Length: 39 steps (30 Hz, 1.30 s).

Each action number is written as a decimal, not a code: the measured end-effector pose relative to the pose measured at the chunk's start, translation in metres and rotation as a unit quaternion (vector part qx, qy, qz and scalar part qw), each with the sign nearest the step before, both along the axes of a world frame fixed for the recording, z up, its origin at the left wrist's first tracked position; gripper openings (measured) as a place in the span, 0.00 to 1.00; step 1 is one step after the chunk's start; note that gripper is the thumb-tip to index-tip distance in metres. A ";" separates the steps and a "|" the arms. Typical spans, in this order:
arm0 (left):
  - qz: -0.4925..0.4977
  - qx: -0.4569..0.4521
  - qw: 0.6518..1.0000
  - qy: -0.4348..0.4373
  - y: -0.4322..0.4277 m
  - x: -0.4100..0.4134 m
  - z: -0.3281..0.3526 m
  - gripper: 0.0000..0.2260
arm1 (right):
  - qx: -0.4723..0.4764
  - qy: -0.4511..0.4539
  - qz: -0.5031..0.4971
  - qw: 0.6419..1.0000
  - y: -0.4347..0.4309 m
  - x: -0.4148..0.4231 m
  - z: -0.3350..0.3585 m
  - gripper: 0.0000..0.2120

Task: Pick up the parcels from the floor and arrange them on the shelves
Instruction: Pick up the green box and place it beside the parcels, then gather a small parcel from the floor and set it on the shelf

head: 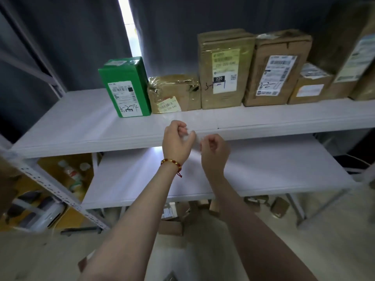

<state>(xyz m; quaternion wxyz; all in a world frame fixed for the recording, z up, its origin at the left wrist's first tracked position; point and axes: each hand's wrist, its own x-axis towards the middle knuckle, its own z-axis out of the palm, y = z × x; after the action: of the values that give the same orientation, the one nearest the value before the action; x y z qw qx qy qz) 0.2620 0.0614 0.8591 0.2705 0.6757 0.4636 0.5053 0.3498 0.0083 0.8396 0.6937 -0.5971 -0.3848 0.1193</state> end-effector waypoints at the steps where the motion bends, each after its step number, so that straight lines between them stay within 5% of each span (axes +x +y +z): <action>1: -0.021 -0.004 1.000 0.009 -0.009 0.003 -0.003 0.10 | -0.003 -0.006 -0.010 1.000 -0.011 0.004 -0.004 0.09; 20: -0.207 -0.142 0.952 0.174 -0.096 0.093 -0.119 0.08 | -0.278 0.110 -0.108 0.948 -0.125 0.125 -0.129 0.07; 25: -0.221 -0.185 0.934 0.209 -0.092 0.164 -0.140 0.10 | -0.353 0.114 -0.060 0.927 -0.128 0.197 -0.156 0.14; 29: -0.272 -0.201 0.916 0.216 -0.100 0.247 -0.158 0.07 | -0.372 0.086 -0.056 0.923 -0.140 0.263 -0.173 0.06; 39: -0.365 -0.217 0.834 0.352 -0.124 0.396 -0.285 0.04 | -0.401 0.142 -0.143 0.894 -0.166 0.382 -0.309 0.13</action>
<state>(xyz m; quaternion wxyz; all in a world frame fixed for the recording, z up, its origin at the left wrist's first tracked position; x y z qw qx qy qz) 0.6585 -0.0622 0.5744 0.3937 0.8518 0.3453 -0.0153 0.7322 -0.1581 0.5305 0.4527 -0.8496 -0.1118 0.2464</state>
